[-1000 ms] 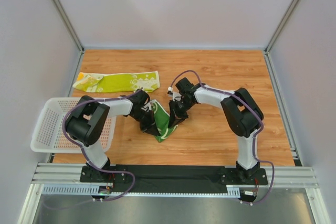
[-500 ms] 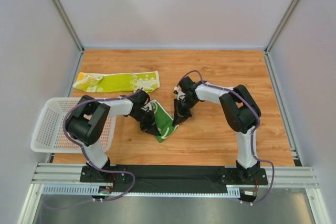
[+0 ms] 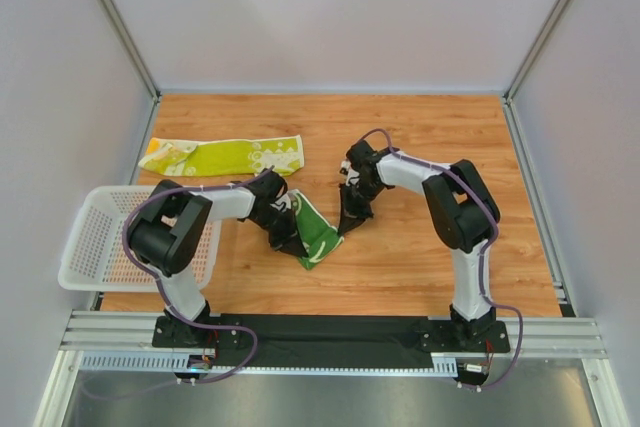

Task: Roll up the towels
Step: Roll the towel

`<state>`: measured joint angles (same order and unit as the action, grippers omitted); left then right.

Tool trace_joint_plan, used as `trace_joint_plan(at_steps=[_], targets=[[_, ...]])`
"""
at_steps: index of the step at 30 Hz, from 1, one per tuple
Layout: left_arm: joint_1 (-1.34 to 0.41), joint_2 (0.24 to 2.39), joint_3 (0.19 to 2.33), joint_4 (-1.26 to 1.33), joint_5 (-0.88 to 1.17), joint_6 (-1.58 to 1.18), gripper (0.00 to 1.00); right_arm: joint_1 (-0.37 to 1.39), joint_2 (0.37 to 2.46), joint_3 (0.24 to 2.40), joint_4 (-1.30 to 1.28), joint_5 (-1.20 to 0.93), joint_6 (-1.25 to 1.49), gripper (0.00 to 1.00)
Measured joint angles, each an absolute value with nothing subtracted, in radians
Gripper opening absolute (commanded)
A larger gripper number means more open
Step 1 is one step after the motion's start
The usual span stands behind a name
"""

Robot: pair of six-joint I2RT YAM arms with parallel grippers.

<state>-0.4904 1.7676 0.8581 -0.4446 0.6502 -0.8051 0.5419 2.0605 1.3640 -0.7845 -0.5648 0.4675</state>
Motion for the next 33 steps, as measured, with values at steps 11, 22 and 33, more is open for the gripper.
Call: trace_joint_plan(at_steps=[11, 22, 33], targets=[[-0.490, 1.807, 0.891, -0.472, 0.673, -0.805, 0.00, 0.428, 1.951, 1.325, -0.833, -0.347, 0.425, 0.60], [-0.491, 1.885, 0.970, -0.463, 0.716, -0.832, 0.00, 0.419, 1.736, 0.967, -0.633, -0.592, 0.498, 0.64], [-0.491, 1.971, 1.076, -0.358, 0.740, -0.944, 0.00, 0.432, 1.734, 0.907, -0.361, -0.604, 0.612, 0.64]])
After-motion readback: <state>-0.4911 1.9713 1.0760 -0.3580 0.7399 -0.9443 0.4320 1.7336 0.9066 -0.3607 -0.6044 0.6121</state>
